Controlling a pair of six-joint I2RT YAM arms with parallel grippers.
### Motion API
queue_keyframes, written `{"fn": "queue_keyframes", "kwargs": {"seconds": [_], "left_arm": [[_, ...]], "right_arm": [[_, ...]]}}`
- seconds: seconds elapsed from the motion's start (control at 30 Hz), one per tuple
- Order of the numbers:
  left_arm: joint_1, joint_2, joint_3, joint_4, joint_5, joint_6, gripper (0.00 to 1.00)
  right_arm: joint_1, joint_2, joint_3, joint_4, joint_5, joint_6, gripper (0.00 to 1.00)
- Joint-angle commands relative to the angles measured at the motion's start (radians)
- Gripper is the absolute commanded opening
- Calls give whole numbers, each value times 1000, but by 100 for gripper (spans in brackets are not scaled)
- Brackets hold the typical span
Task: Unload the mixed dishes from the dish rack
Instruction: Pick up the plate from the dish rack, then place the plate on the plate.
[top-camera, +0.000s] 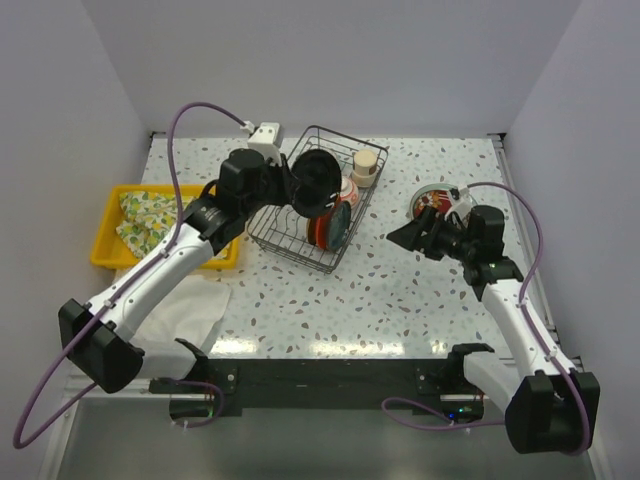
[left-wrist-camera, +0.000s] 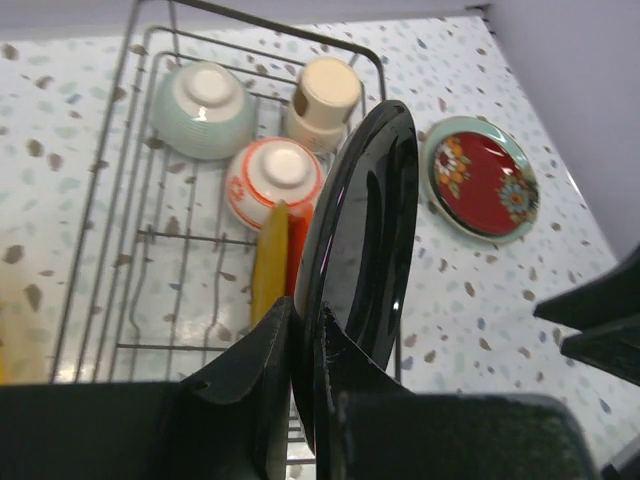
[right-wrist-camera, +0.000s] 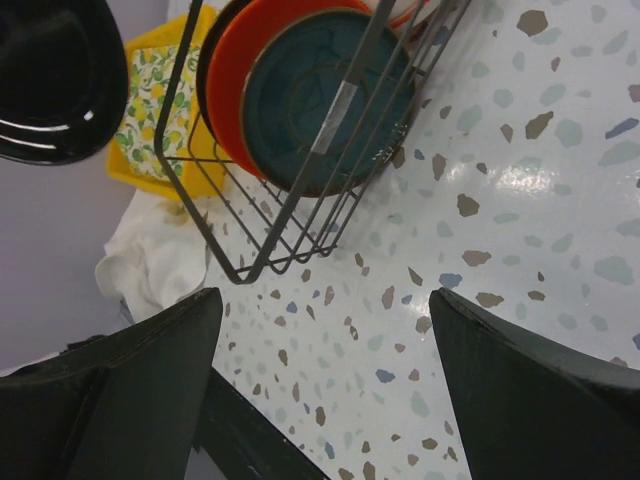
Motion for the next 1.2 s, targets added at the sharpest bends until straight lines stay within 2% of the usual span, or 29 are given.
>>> {"fn": "queue_keyframes", "kwargs": {"seconds": [0.0,0.1,0.43,0.53,0.63,0.67,0.73,0.77,0.8,0.87,0.9,1.0,1.03,1.17], "left_arm": [[-1,-2,-62,138,287,-136,0],[-4,10,-110,201,373,-205,0],[-68,70,-157,323,476,-317,0],[-73,76,-163,342,493,-331,0],[-76,85,-163,346,504,-338,0],[-78,87,-166,346,505,-340,0],[-78,90,-171,345,501,-340,0],[-76,92,-174,342,498,-340,0],[-78,90,-174,330,486,-338,0],[-78,90,-174,313,469,-328,0],[-76,85,-174,298,449,-320,0],[-76,70,-176,235,388,-283,19],[-76,64,-176,222,366,-257,34],[-75,26,-174,169,233,-188,61]], "right_arm": [[17,7,16,143,-73,81,87],[26,7,15,179,-75,104,86],[78,10,1,226,-50,133,81],[84,3,-11,246,-50,145,74],[91,1,-17,252,-50,147,59],[89,1,-17,251,-52,147,47],[91,0,-17,246,-47,144,34],[91,-5,-17,242,-46,138,19],[91,-7,-17,234,-41,133,12],[89,-13,-16,216,-23,121,0],[91,-17,-14,210,-20,115,0],[89,-19,-4,182,-4,89,0],[89,-20,2,161,3,73,0],[89,-17,21,125,48,52,0]]}}
